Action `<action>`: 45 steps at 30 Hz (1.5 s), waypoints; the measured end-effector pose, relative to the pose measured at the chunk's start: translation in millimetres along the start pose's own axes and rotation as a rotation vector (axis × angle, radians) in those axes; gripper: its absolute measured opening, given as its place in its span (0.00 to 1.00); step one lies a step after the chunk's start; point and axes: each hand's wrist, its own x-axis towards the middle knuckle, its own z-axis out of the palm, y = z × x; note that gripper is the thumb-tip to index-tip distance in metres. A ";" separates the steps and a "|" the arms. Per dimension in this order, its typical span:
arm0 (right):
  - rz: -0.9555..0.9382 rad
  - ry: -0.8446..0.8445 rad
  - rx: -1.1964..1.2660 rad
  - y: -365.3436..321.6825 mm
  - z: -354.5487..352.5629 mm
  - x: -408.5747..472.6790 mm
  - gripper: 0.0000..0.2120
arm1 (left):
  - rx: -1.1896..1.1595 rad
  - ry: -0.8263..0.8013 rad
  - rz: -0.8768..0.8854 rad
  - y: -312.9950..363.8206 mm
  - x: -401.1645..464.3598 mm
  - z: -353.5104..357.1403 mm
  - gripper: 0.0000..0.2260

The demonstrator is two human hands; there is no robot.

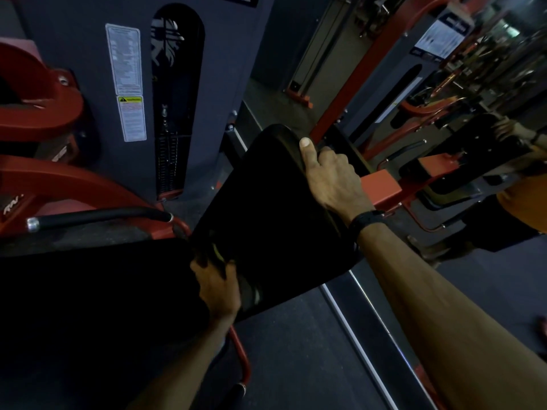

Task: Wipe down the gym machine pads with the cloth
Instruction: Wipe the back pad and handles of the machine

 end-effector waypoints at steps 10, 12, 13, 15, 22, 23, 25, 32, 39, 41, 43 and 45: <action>0.066 0.004 0.266 3.8 -0.3 5.7 0.29 | -0.066 0.100 0.427 168.2 -43.4 13.3 0.24; 0.094 0.013 0.325 3.9 -0.2 6.7 0.26 | -0.084 0.151 0.323 196.7 -5.2 15.0 0.27; 0.105 0.022 0.340 3.9 -0.3 7.0 0.26 | -0.076 0.154 0.282 203.6 15.1 15.2 0.26; 0.098 0.029 0.333 4.3 -1.9 7.1 0.26 | -0.053 0.132 0.198 203.4 52.6 17.6 0.23; 0.072 0.016 0.311 3.1 -3.3 8.0 0.27 | -0.052 0.101 0.017 118.2 55.7 7.0 0.28; 0.073 0.023 0.321 3.9 -2.6 8.9 0.27 | -0.044 0.103 0.033 106.6 36.3 6.3 0.30; 0.086 0.037 0.361 4.4 -3.3 9.0 0.26 | -0.069 0.102 0.088 94.9 -11.6 7.8 0.32; 0.114 0.062 0.658 12.0 -3.1 6.7 0.51 | -0.067 0.098 0.338 182.3 -70.3 24.8 0.23; 0.136 0.074 0.697 4.9 -7.6 2.1 0.46 | 0.029 0.079 0.076 268.5 36.7 27.9 0.21; 0.125 0.077 0.701 3.7 -7.9 2.5 0.49 | -0.003 0.035 0.019 274.7 51.4 26.5 0.21; 0.120 0.090 0.703 4.5 -6.9 3.1 0.48 | -0.009 0.028 0.038 267.0 40.8 24.4 0.22; 0.103 0.086 0.720 6.9 -5.8 4.5 0.44 | 0.045 0.063 0.136 244.4 -5.3 29.0 0.24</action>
